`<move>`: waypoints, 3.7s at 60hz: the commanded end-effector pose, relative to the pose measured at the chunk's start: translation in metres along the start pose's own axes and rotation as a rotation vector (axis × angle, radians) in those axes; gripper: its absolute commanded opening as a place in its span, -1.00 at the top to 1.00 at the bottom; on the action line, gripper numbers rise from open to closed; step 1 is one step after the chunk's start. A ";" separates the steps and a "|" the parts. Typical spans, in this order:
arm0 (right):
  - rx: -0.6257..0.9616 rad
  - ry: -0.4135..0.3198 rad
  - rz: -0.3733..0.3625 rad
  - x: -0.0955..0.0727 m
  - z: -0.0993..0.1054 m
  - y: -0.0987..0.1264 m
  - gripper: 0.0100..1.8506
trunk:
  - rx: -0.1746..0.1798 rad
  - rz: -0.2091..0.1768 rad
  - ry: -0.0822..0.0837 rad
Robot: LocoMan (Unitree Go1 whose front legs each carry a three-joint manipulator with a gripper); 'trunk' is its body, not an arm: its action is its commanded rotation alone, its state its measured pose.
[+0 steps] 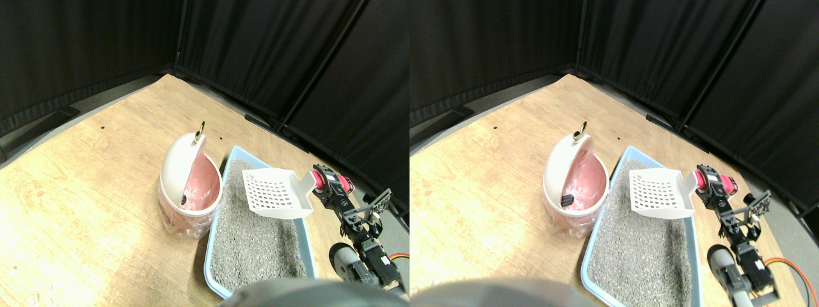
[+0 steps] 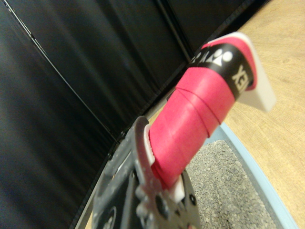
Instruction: Scoop (unimanual)
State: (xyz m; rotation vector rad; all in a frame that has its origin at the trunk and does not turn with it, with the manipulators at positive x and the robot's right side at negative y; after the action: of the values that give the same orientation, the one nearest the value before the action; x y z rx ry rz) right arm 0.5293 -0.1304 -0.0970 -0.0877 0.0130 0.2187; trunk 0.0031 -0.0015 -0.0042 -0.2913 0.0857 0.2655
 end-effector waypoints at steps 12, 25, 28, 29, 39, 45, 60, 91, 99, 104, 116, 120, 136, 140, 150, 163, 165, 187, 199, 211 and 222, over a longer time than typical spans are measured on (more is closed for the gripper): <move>0.080 -0.093 -0.075 -0.016 -0.014 -0.015 0.95 | 0.044 -0.075 0.001; 0.096 -0.102 -0.126 -0.023 -0.035 -0.031 0.95 | 0.080 -0.120 0.011; 0.097 -0.100 -0.137 -0.025 -0.039 -0.034 0.95 | 0.089 -0.129 0.013; 0.094 -0.096 -0.144 -0.025 -0.041 -0.034 0.95 | 0.092 -0.131 0.014; 0.100 -0.091 -0.169 -0.028 -0.050 -0.040 0.95 | 0.100 -0.144 0.018; 0.100 -0.091 -0.169 -0.028 -0.050 -0.040 0.95 | 0.100 -0.144 0.018; 0.100 -0.091 -0.169 -0.028 -0.050 -0.040 0.95 | 0.100 -0.144 0.018; 0.175 -0.031 -0.186 -0.030 -0.084 -0.052 0.95 | 0.101 -0.145 0.038; 0.168 -0.015 -0.181 -0.028 -0.082 -0.047 0.95 | 0.099 -0.141 0.041; 0.177 -0.006 -0.185 -0.027 -0.081 -0.045 0.95 | 0.096 -0.139 0.040; 0.174 0.022 -0.188 -0.023 -0.081 -0.044 0.95 | 0.094 -0.138 0.042; 0.183 0.043 -0.201 -0.023 -0.080 -0.044 0.95 | 0.093 -0.139 0.040; 0.201 0.242 -0.239 -0.029 -0.068 -0.046 -0.43 | 0.094 -0.143 0.040; 0.239 0.244 -0.210 -0.029 -0.067 -0.049 -0.53 | 0.095 -0.145 0.041; 0.226 0.264 -0.189 -0.032 -0.062 -0.050 -0.53 | 0.093 -0.145 0.037; 0.232 0.250 -0.174 -0.039 -0.058 -0.051 -0.45 | 0.091 -0.144 0.036; 0.234 0.250 -0.177 -0.041 -0.058 -0.051 -0.44 | 0.091 -0.144 0.036; 0.246 0.175 -0.127 -0.056 -0.045 -0.048 -0.09 | 0.094 -0.152 0.034; 0.266 0.075 -0.084 -0.070 -0.045 -0.051 0.86 | 0.095 -0.158 0.032; 0.214 0.021 -0.076 -0.086 -0.042 -0.053 0.95 | 0.103 -0.172 0.032; 0.181 -0.002 -0.064 -0.104 -0.038 -0.052 0.95 | 0.112 -0.187 0.034</move>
State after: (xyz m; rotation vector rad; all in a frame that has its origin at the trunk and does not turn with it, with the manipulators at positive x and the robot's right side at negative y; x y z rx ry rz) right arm 0.4437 -0.2138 -0.1424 0.1007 0.0973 0.1222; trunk 0.0026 -0.0040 -0.0061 -0.1778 0.1253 0.0820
